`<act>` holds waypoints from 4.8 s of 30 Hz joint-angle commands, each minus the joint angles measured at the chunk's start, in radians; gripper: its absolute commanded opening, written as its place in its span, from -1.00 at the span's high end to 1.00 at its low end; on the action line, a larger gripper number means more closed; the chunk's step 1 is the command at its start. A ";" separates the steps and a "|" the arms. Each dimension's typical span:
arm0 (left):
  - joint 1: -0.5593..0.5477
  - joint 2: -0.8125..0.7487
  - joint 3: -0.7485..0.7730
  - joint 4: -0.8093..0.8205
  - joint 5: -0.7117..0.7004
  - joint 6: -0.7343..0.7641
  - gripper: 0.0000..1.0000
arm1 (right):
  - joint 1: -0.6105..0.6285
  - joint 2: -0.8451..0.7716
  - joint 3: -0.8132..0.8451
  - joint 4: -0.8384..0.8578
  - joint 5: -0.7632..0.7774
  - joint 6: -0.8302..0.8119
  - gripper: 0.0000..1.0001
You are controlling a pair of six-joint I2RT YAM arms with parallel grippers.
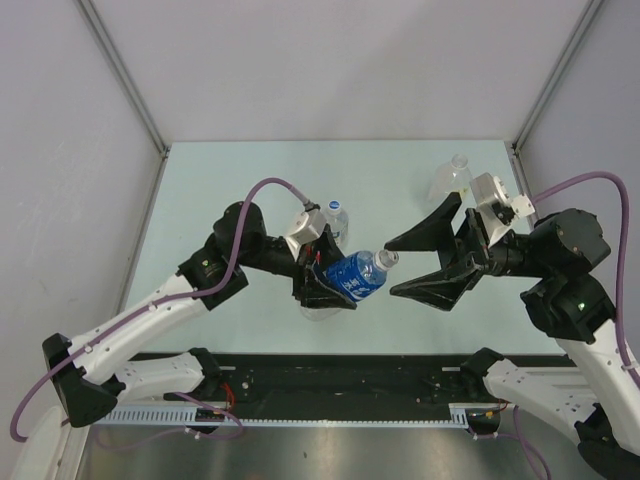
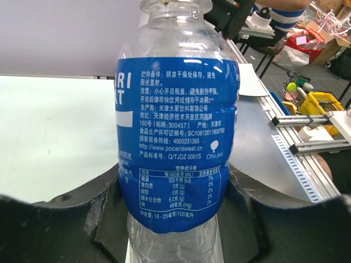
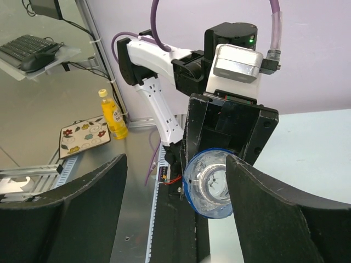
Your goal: Unscrew the bottle caps
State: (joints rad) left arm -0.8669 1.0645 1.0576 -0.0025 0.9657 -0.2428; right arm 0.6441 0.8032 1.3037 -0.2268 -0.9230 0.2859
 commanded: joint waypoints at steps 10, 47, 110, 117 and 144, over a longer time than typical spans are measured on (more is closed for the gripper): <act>0.008 -0.047 0.002 0.022 -0.091 0.028 1.00 | 0.002 -0.022 0.035 -0.065 0.297 -0.034 -0.51; 0.008 -0.207 -0.107 -0.060 -0.782 0.082 1.00 | -0.006 0.002 -0.049 -0.201 1.389 0.085 -0.53; -0.024 -0.164 -0.145 0.072 -0.585 0.039 0.89 | 0.209 0.108 -0.133 0.113 0.800 0.214 -0.54; -0.037 -0.158 -0.142 0.072 -0.587 0.042 0.85 | 0.209 0.114 -0.133 0.112 0.811 0.200 0.03; -0.040 -0.372 -0.033 -0.205 -0.809 0.177 -1.00 | 0.209 0.019 -0.015 -0.241 1.531 -0.052 1.00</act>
State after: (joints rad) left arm -0.9051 0.7826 1.0008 -0.1482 0.2356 -0.1154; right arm 0.8509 0.8310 1.2446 -0.3782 0.2344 0.3470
